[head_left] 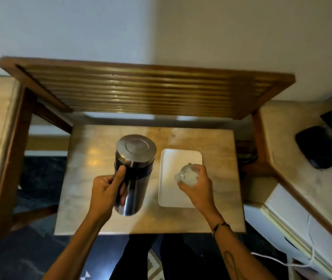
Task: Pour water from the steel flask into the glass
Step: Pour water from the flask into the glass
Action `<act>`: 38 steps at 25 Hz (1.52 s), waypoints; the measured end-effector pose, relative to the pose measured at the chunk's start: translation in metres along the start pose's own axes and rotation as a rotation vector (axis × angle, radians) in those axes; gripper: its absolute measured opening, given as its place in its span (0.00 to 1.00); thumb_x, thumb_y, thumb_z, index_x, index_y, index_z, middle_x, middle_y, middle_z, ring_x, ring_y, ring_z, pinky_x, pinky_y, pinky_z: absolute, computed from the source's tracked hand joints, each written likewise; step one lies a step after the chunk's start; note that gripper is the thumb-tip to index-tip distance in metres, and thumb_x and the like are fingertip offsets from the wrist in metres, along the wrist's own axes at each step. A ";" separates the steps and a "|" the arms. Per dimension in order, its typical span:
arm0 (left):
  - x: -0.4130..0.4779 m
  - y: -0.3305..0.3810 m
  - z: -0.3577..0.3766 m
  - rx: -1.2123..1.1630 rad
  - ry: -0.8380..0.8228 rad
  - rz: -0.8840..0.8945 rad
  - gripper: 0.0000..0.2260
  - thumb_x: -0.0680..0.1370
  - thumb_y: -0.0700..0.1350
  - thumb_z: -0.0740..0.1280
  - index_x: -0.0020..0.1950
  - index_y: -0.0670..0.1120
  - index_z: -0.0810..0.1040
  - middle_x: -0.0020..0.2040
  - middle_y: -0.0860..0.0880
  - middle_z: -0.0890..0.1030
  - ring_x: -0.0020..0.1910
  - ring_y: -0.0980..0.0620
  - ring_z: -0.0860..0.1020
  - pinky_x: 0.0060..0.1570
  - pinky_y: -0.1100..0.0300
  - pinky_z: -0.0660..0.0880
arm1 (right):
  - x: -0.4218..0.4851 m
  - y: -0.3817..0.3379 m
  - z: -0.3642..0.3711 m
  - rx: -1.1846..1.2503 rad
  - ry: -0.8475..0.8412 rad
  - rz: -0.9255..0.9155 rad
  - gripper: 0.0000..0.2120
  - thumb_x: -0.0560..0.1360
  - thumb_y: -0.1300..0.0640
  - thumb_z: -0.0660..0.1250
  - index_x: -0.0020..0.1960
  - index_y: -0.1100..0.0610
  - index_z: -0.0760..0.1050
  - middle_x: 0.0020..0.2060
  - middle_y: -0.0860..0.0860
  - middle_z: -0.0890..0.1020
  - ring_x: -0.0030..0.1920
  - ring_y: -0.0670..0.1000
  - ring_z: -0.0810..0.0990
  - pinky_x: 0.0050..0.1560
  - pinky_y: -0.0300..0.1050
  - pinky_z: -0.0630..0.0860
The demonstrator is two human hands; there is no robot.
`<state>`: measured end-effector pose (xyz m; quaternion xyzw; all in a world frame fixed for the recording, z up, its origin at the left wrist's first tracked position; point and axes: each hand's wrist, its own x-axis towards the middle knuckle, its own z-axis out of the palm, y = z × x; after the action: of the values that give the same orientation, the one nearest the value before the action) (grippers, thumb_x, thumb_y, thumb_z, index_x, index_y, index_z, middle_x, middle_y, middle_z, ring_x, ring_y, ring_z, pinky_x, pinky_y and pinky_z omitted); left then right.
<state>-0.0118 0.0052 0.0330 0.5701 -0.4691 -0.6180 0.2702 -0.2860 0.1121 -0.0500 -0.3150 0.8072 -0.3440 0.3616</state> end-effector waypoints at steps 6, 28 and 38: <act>-0.060 0.202 -0.024 0.097 -0.204 0.299 0.36 0.75 0.75 0.70 0.22 0.47 0.71 0.17 0.42 0.72 0.15 0.46 0.68 0.25 0.56 0.68 | -0.041 -0.188 -0.109 0.211 0.016 -0.353 0.30 0.67 0.46 0.88 0.65 0.40 0.80 0.61 0.33 0.86 0.63 0.37 0.85 0.59 0.29 0.80; -0.272 0.832 -0.012 0.702 -0.392 0.851 0.28 0.71 0.60 0.80 0.25 0.48 0.68 0.20 0.52 0.67 0.16 0.55 0.62 0.20 0.65 0.57 | -0.194 -0.620 -0.426 0.248 0.052 -1.020 0.26 0.63 0.48 0.85 0.60 0.51 0.89 0.47 0.53 0.92 0.41 0.51 0.89 0.48 0.50 0.87; -0.320 0.869 0.034 1.156 -0.153 0.846 0.31 0.81 0.59 0.72 0.21 0.50 0.66 0.18 0.53 0.64 0.15 0.55 0.59 0.19 0.68 0.57 | -0.190 -0.624 -0.418 0.335 -0.050 -0.952 0.21 0.64 0.48 0.86 0.56 0.50 0.90 0.47 0.51 0.93 0.45 0.55 0.92 0.50 0.51 0.89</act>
<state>-0.1534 -0.0669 0.9462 0.3465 -0.9194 -0.1514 0.1081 -0.3558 0.0401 0.7182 -0.5939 0.4988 -0.5880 0.2295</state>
